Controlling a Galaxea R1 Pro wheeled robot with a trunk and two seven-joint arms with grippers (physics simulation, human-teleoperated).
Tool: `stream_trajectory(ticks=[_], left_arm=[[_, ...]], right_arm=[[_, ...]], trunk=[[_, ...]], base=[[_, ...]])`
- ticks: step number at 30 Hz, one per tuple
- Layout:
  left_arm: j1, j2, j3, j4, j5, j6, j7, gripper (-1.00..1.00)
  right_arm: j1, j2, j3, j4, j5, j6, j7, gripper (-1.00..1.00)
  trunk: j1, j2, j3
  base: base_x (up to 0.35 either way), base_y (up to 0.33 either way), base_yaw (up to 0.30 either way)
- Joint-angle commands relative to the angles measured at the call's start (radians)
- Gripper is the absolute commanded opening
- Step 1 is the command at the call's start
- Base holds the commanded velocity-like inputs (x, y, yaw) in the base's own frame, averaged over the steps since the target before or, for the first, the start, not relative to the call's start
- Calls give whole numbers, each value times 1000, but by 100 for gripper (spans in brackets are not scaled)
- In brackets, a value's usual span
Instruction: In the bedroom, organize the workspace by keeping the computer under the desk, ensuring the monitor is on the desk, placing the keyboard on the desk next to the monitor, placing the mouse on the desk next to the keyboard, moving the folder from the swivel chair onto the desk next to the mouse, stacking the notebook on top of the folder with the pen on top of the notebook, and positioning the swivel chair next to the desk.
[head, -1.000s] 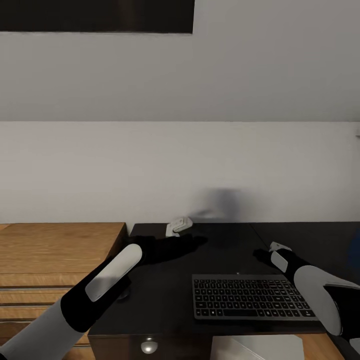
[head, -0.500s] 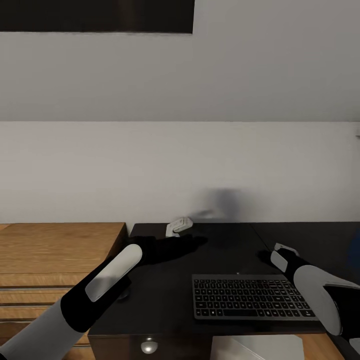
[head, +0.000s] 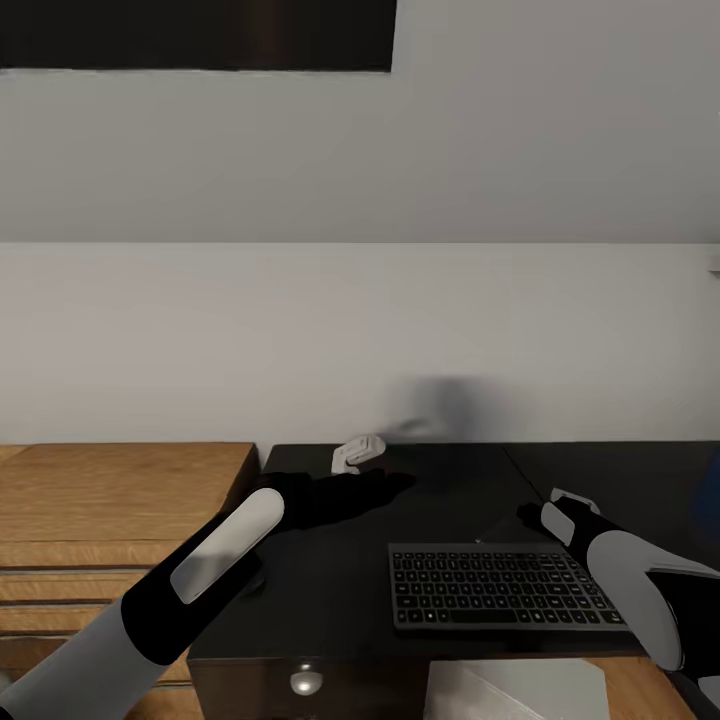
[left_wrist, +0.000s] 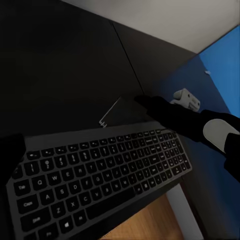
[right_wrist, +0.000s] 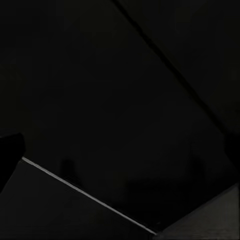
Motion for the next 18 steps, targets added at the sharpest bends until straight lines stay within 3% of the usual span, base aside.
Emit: stream_trajectory(ticks=[1, 18], left_arm=[[-1, 0, -1, -1, 8, -1, 8, 100], [-1, 0, 0, -1, 8, 0, -3, 100]], right_arm=[[0, 0, -2, -2, -3, 7, -4, 100], [0, 0, -4, -1, -3, 11, -5, 100]], trunk=[[0, -1, -1], [0, -1, -1]], base=[[-69, 51, 0], [-10, 6, 0]])
